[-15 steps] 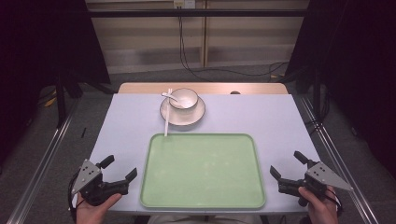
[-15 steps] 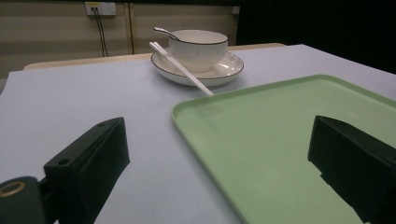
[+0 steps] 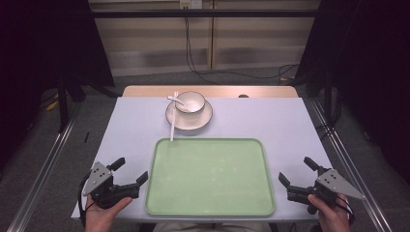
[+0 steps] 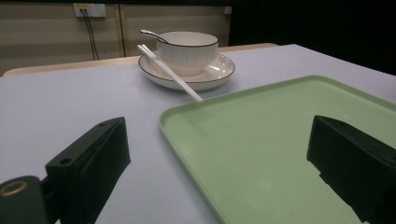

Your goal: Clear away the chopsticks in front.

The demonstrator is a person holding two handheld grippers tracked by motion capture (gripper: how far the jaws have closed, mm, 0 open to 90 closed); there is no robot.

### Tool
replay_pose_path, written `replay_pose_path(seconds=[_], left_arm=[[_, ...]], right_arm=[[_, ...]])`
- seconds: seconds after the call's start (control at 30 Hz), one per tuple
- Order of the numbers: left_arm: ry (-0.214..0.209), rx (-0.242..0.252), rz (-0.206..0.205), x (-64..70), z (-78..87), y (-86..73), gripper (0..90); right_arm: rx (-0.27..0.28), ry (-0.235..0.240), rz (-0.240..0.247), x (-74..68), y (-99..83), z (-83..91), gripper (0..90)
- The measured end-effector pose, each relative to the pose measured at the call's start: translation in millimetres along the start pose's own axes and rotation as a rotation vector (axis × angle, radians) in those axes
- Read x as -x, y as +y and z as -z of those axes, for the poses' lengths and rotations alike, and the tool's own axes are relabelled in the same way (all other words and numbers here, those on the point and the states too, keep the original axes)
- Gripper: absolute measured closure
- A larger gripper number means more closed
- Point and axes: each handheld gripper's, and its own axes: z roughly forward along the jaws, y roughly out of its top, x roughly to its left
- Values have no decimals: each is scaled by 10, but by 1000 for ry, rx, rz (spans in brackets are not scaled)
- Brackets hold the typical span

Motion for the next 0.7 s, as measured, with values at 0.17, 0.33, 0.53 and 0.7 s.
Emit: replay_pose_path(seconds=[0.17, 0.33, 0.53, 0.7], left_arm=[[1, -2, -25, 20, -59, 13, 59], [-11, -15, -39, 76, -190, 70, 59], [-27, -17, -63, 112, -392, 161, 65], [-21, -28, -78, 115, -489, 242, 104]], right_arm=[[-3, 21, 4, -39, 7, -23, 3], [-2, 20, 4, -36, 7, -18, 3], [-17, 31, 0, -38, 0, -33, 3], [-19, 42, 9, -50, 4, -47, 5]])
